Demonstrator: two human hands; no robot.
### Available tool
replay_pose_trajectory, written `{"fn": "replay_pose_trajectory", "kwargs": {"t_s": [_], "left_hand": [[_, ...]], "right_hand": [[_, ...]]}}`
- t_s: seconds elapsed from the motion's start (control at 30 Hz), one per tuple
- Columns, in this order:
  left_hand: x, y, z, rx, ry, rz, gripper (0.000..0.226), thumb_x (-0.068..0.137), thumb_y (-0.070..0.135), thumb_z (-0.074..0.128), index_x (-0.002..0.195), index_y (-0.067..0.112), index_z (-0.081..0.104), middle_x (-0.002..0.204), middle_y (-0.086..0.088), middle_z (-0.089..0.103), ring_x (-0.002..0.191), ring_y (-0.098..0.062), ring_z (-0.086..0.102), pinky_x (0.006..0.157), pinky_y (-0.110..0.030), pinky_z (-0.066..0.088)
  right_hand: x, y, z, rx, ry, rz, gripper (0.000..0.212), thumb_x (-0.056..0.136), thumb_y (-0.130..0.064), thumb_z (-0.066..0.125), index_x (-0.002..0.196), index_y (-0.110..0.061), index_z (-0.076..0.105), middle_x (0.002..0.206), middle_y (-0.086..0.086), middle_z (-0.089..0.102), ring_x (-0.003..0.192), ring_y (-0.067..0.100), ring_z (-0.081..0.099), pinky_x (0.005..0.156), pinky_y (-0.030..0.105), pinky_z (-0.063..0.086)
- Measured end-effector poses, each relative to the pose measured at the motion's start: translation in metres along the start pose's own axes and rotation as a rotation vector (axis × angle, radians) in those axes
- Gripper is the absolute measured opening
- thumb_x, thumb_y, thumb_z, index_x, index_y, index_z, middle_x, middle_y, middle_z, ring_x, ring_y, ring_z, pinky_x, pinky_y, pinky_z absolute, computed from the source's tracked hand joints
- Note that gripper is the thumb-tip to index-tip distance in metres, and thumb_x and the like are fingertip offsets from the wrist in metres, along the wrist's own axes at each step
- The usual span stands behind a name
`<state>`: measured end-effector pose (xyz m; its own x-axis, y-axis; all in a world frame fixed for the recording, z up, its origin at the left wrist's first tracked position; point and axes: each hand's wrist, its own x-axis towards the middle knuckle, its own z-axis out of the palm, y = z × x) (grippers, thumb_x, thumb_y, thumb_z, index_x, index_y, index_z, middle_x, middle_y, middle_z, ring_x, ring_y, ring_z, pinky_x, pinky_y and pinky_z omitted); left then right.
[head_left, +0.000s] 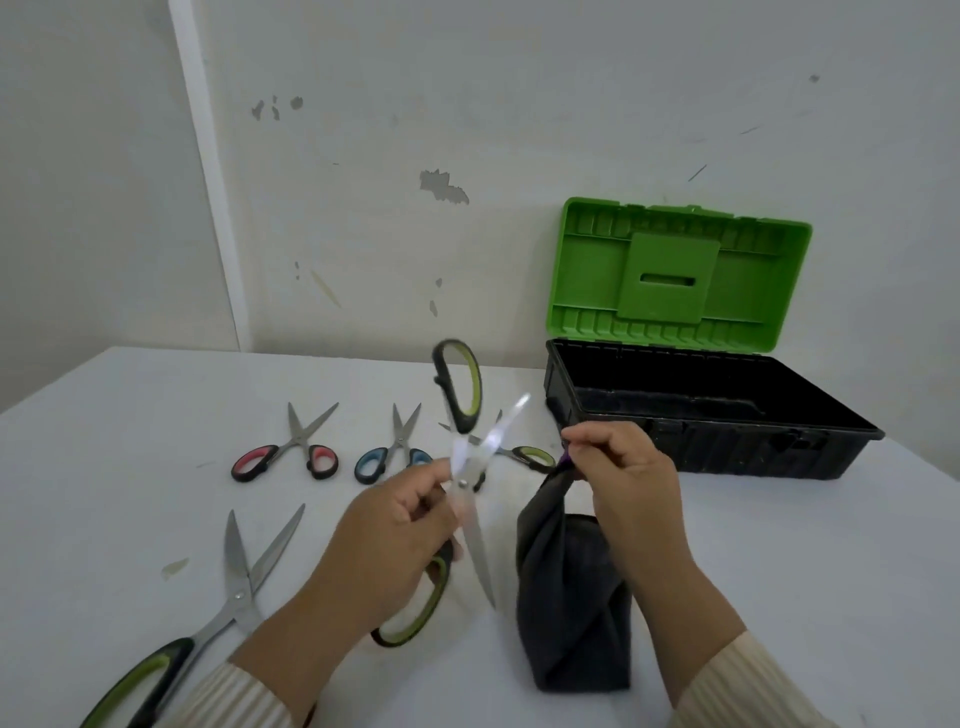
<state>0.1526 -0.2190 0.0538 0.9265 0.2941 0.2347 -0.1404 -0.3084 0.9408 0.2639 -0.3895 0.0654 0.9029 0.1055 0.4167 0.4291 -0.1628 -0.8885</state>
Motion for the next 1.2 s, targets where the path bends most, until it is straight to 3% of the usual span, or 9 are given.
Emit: {"fn": "replay_pose_trajectory", "kwargs": {"t_s": [0.1, 0.23, 0.43, 0.57, 0.63, 0.8, 0.9, 1.1, 1.2], "left_hand": [[0.001, -0.006, -0.014, 0.604, 0.167, 0.439, 0.021, 0.09, 0.03, 0.049, 0.1, 0.039, 0.065, 0.071, 0.008, 0.059, 0.061, -0.009, 0.057, 0.06, -0.015, 0.045], [0.005, -0.023, -0.016, 0.86, 0.115, 0.576, 0.035, 0.09, 0.027, 0.048, 0.12, 0.024, 0.067, 0.07, 0.007, 0.057, 0.049, -0.01, 0.049, 0.04, -0.022, 0.042], [0.007, -0.027, -0.013, 0.932, 0.172, 0.63, 0.033, 0.081, 0.016, 0.068, 0.11, 0.03, 0.071, 0.066, 0.009, 0.059, 0.049, -0.01, 0.051, 0.043, -0.014, 0.028], [0.01, -0.034, -0.015, 0.954, 0.186, 0.642, 0.036, 0.076, 0.017, 0.066, 0.109, 0.031, 0.07, 0.065, 0.008, 0.056, 0.051, -0.013, 0.051, 0.042, -0.02, 0.033], [0.009, -0.031, -0.015, 0.917, 0.192, 0.576, 0.03, 0.08, 0.021, 0.065, 0.108, 0.031, 0.067, 0.07, 0.01, 0.058, 0.058, -0.011, 0.054, 0.049, -0.016, 0.034], [0.006, -0.015, -0.015, 0.544, 0.241, -0.015, 0.037, 0.078, 0.045, 0.07, 0.101, 0.035, 0.041, 0.086, 0.016, 0.063, 0.076, -0.001, 0.06, 0.062, -0.013, 0.041], [0.011, -0.011, -0.021, 0.262, 0.115, -0.272, 0.028, 0.076, 0.04, 0.074, 0.091, 0.026, 0.055, 0.077, 0.006, 0.07, 0.065, -0.008, 0.062, 0.058, -0.021, 0.045], [0.01, -0.003, -0.028, -0.122, -0.085, -0.445, 0.021, 0.086, 0.033, 0.065, 0.082, 0.014, 0.073, 0.057, 0.001, 0.063, 0.05, -0.015, 0.056, 0.051, -0.023, 0.044], [0.008, -0.002, -0.027, -0.122, -0.126, -0.484, 0.023, 0.087, 0.03, 0.065, 0.081, 0.009, 0.072, 0.053, -0.001, 0.058, 0.049, -0.018, 0.059, 0.051, -0.027, 0.047]], "right_hand": [[-0.003, -0.017, -0.002, 0.339, -0.2, 0.171, 0.012, 0.077, -0.009, 0.062, 0.07, -0.006, 0.072, 0.074, 0.007, 0.065, 0.07, 0.024, 0.06, 0.066, 0.034, 0.052], [-0.006, -0.025, 0.003, 0.359, -0.469, 0.416, 0.065, 0.07, -0.057, 0.051, 0.067, 0.005, 0.068, 0.062, 0.017, 0.064, 0.057, 0.031, 0.055, 0.057, 0.036, 0.049], [-0.008, -0.025, 0.001, 0.377, -0.622, 0.434, 0.027, 0.084, -0.021, 0.059, 0.075, 0.001, 0.071, 0.07, 0.016, 0.067, 0.064, 0.027, 0.059, 0.05, 0.031, 0.051], [-0.012, -0.026, 0.002, 0.235, -0.732, 0.401, 0.025, 0.087, -0.015, 0.057, 0.076, 0.003, 0.07, 0.07, 0.012, 0.068, 0.066, 0.025, 0.061, 0.058, 0.03, 0.053], [-0.013, -0.027, 0.003, 0.123, -0.733, 0.374, 0.019, 0.082, -0.01, 0.06, 0.075, 0.004, 0.071, 0.072, 0.012, 0.068, 0.067, 0.023, 0.062, 0.065, 0.029, 0.054], [-0.013, -0.021, 0.004, -0.014, -0.638, 0.349, 0.012, 0.077, -0.012, 0.065, 0.072, -0.004, 0.072, 0.069, 0.011, 0.069, 0.061, 0.018, 0.062, 0.064, 0.027, 0.052], [-0.013, -0.021, 0.004, -0.012, -0.626, 0.337, 0.012, 0.076, -0.013, 0.064, 0.068, -0.007, 0.071, 0.068, 0.01, 0.068, 0.06, 0.017, 0.061, 0.063, 0.026, 0.052], [-0.013, -0.016, 0.005, -0.116, -0.625, 0.301, 0.012, 0.078, -0.019, 0.066, 0.069, -0.013, 0.072, 0.077, 0.003, 0.069, 0.069, 0.019, 0.063, 0.075, 0.031, 0.052], [-0.007, -0.014, 0.003, -0.108, -0.342, 0.171, 0.008, 0.077, -0.012, 0.069, 0.077, -0.02, 0.071, 0.088, 0.0, 0.066, 0.082, 0.019, 0.064, 0.072, 0.019, 0.053]]}}
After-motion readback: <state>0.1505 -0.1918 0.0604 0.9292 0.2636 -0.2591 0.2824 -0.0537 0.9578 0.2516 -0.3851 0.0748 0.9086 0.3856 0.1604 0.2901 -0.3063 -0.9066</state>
